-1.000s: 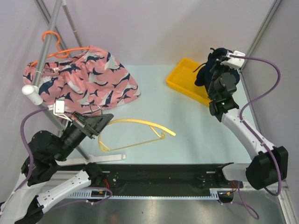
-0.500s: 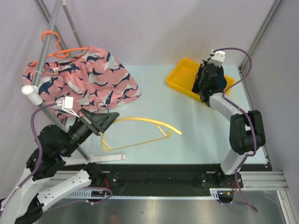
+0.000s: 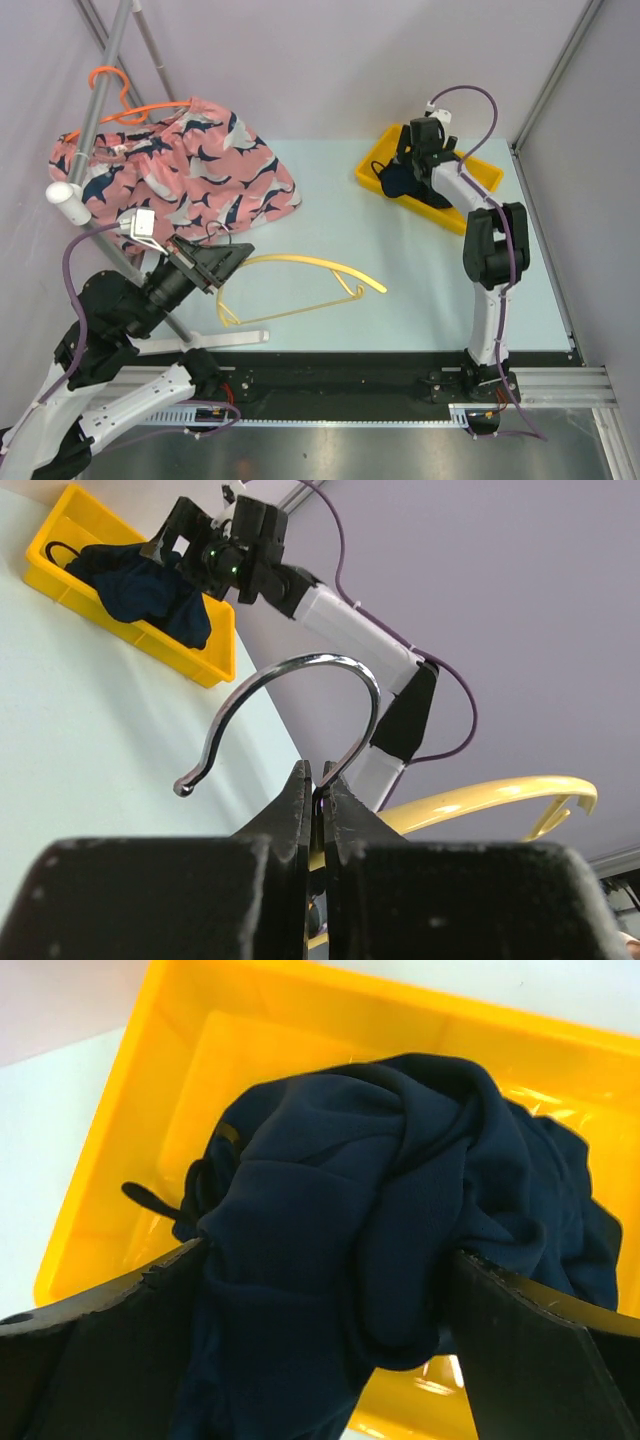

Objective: Remove the shorts from the hanger

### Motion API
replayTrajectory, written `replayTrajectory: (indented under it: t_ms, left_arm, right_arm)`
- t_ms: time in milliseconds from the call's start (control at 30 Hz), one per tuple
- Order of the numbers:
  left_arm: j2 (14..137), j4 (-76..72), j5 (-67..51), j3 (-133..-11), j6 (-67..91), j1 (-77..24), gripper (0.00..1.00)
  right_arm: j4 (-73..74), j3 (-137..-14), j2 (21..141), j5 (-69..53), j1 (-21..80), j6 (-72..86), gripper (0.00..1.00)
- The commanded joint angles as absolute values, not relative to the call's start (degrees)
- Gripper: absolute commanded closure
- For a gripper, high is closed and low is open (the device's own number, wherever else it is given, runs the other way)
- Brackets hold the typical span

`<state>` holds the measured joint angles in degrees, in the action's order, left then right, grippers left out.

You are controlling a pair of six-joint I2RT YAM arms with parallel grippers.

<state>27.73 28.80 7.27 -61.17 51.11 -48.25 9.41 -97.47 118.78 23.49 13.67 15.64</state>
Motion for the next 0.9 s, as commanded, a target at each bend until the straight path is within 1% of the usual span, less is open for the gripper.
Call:
replayTrajectory:
  t_ms: [0, 67, 133, 267, 300, 367, 400, 433, 500, 533, 600, 633, 700, 733, 800, 833, 867]
  left_arm:
    - [27.2, 25.3, 6.5, -60.6, 52.9, -48.3, 1.0]
    - [27.2, 25.1, 5.9, -60.6, 52.9, -48.3, 0.99]
    - [27.2, 25.1, 5.9, -60.5, 52.6, -48.3, 1.0]
    - [27.4, 26.9, 7.0, -60.0, 51.2, -48.3, 1.0]
    - [27.3, 26.9, 7.6, -59.8, 51.2, -48.3, 1.0]
    - [27.0, 26.7, 7.7, -58.8, 51.2, -48.3, 1.0]
    - [26.6, 26.5, 7.8, -58.6, 51.3, -48.3, 1.0]
    - [26.5, 26.4, 7.6, -58.4, 51.4, -48.3, 0.99]
    - [26.5, 26.3, 7.4, -58.2, 51.6, -48.3, 1.0]
    - [26.4, 26.2, 7.4, -58.2, 51.6, -48.3, 1.0]
    - [26.4, 26.3, 7.4, -58.3, 51.8, -48.3, 1.0]
    - [26.3, 26.2, 7.4, -58.3, 51.9, -48.3, 0.99]
    - [26.2, 26.4, 7.5, -58.4, 51.9, -48.3, 1.0]
    - [26.1, 26.5, 7.3, -58.5, 51.9, -48.3, 0.99]
    - [26.2, 27.0, 7.3, -58.7, 51.9, -48.3, 1.0]
    - [26.3, 27.1, 7.4, -58.8, 51.9, -48.3, 1.0]
    - [26.3, 27.1, 7.6, -58.8, 51.8, -48.3, 1.0]
  right_arm:
    - [36.8, -111.9, 121.3, 19.1, 11.9, 23.7, 0.0]
    - [41.9, -115.5, 120.7, 19.2, 11.9, 25.2, 0.0]
    - [46.0, -115.2, 117.6, 19.5, 12.6, 25.1, 0.0]
    - [51.0, -111.6, 110.9, 20.0, 13.8, 25.5, 0.0]
    - [51.2, -108.0, 109.1, 19.7, 14.1, 25.5, 0.0]
    - [49.4, -103.7, 103.9, 18.2, 14.9, 24.8, 0.0]
    - [47.9, -98.4, 102.2, 16.8, 15.0, 24.3, 0.0]
    - [46.4, -96.3, 100.8, 15.3, 14.9, 23.9, 0.0]
    - [41.5, -92.0, 97.7, 9.4, 14.2, 23.3, 0.01]
    - [39.7, -89.0, 97.2, 7.1, 13.9, 23.4, 0.05]
    - [37.2, -88.0, 97.2, 2.8, 13.6, 23.8, 0.08]
    - [36.4, -87.7, 97.4, 1.7, 14.0, 23.3, 0.15]
    - [33.8, -87.6, 98.5, 0.8, 15.3, 22.6, 0.18]
    - [32.8, -87.6, 99.0, 0.5, 15.6, 21.5, 0.28]
    - [30.4, -88.0, 101.0, -3.9, 16.1, 21.2, 0.43]
    - [29.9, -88.3, 101.9, -4.4, 16.0, 21.6, 0.59]
    - [29.4, -89.4, 102.8, -4.6, 16.0, 21.6, 0.65]
